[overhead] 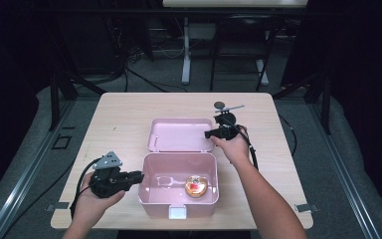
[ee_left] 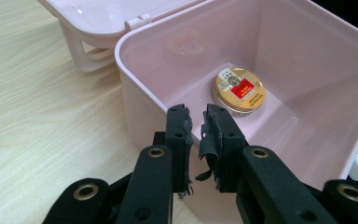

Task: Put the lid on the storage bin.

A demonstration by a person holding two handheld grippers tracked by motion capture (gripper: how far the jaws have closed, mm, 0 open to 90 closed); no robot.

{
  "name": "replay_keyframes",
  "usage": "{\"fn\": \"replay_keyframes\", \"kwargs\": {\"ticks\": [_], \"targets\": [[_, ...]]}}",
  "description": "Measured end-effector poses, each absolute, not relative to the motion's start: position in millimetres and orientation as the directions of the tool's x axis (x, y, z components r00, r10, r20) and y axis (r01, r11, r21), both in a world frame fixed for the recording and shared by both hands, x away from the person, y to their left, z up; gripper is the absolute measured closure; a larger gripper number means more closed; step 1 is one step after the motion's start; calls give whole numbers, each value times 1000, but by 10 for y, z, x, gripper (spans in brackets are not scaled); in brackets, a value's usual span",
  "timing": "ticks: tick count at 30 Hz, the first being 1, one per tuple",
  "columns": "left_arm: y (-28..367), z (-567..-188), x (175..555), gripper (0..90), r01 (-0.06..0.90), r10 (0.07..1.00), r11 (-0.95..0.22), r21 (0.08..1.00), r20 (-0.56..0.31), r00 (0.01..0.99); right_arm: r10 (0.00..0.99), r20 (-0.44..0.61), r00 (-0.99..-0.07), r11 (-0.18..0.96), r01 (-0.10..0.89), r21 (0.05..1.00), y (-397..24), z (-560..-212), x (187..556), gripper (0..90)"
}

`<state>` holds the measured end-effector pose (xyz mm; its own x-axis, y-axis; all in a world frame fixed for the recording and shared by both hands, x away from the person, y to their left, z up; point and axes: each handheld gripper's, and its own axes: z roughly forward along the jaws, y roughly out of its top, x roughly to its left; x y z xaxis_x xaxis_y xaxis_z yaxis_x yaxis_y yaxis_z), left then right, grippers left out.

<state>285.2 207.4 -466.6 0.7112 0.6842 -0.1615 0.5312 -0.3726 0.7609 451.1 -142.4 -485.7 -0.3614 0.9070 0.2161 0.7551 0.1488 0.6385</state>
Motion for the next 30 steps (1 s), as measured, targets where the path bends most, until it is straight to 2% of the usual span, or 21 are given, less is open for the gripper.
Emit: {"fn": "replay_keyframes", "kwargs": {"ticks": [8, 21, 30], "targets": [[2058, -4672, 2827, 797, 523, 694, -371, 767, -145, 705, 917, 221, -333, 125, 764, 633, -1404, -4788, 4611, 549], [2055, -4659, 2843, 798, 525, 688, -383, 760, -145, 711, 942, 196, -272, 109, 802, 587, -1338, -4788, 4741, 717], [2064, -4664, 2848, 798, 521, 683, -383, 762, -146, 716, 950, 193, -244, 97, 821, 563, -1298, -4834, 4779, 746]]}}
